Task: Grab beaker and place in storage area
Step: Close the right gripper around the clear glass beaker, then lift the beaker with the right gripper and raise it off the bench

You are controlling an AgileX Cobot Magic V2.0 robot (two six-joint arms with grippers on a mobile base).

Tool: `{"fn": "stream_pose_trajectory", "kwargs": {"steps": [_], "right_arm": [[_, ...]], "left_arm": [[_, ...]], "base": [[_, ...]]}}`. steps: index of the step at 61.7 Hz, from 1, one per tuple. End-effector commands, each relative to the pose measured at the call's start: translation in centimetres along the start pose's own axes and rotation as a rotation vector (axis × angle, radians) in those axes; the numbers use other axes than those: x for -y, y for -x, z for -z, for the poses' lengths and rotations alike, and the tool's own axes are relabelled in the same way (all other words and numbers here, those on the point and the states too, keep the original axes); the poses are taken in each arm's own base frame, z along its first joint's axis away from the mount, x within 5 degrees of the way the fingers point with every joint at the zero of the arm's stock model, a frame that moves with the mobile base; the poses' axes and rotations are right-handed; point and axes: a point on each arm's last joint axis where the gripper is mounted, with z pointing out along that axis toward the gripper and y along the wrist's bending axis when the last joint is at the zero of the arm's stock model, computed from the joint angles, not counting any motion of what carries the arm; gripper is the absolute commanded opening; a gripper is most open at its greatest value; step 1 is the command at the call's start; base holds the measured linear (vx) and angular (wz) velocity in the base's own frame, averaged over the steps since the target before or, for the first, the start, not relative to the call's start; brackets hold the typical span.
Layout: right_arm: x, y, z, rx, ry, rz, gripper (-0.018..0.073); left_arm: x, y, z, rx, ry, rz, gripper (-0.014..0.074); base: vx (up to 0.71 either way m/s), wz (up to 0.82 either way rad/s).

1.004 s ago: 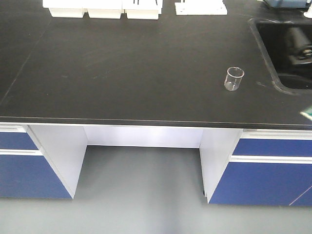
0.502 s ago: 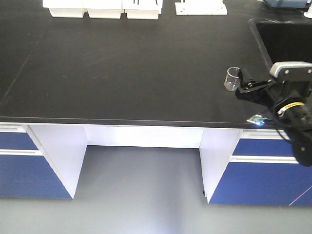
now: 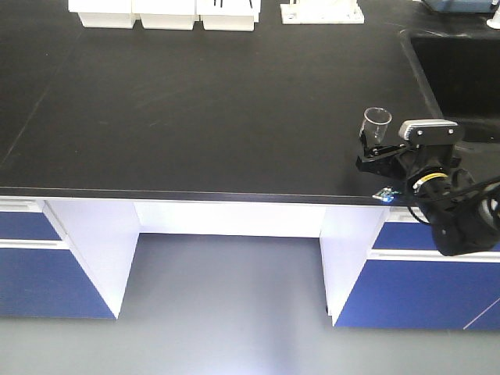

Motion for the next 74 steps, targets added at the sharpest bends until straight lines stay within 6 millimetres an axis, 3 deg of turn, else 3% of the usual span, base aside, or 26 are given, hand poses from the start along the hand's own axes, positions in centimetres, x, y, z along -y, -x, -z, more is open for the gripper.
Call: {"fn": "stream_pose_trajectory", "kwargs": {"steps": [1, 29, 55, 62, 74], "right_arm": [[0.0, 2.4, -0.9, 0.155, 0.019, 0.020, 0.0593], [0.3, 2.3, -5.9, 0.203, 0.037, 0.012, 0.0593], [0.7, 1.4, -7.7, 0.171, 0.029, -0.002, 0.0580], [0.7, 1.5, -7.7, 0.190, 0.029, -0.003, 0.0510], [0.6, 2.0, -7.6, 0.232, 0.034, 0.000, 0.0202]], "left_arm": [[0.2, 0.1, 0.0, 0.076, -0.029, 0.011, -0.0008], [0.2, 0.1, 0.0, 0.076, -0.029, 0.011, -0.0008], [0.2, 0.1, 0.0, 0.076, -0.029, 0.011, -0.0008], [0.2, 0.1, 0.0, 0.076, -0.029, 0.011, -0.0008], [0.2, 0.1, 0.0, 0.076, -0.029, 0.011, -0.0008]], "base": [[0.00, 0.00], [0.00, 0.00], [0.00, 0.00], [0.00, 0.00], [0.00, 0.00]]}}
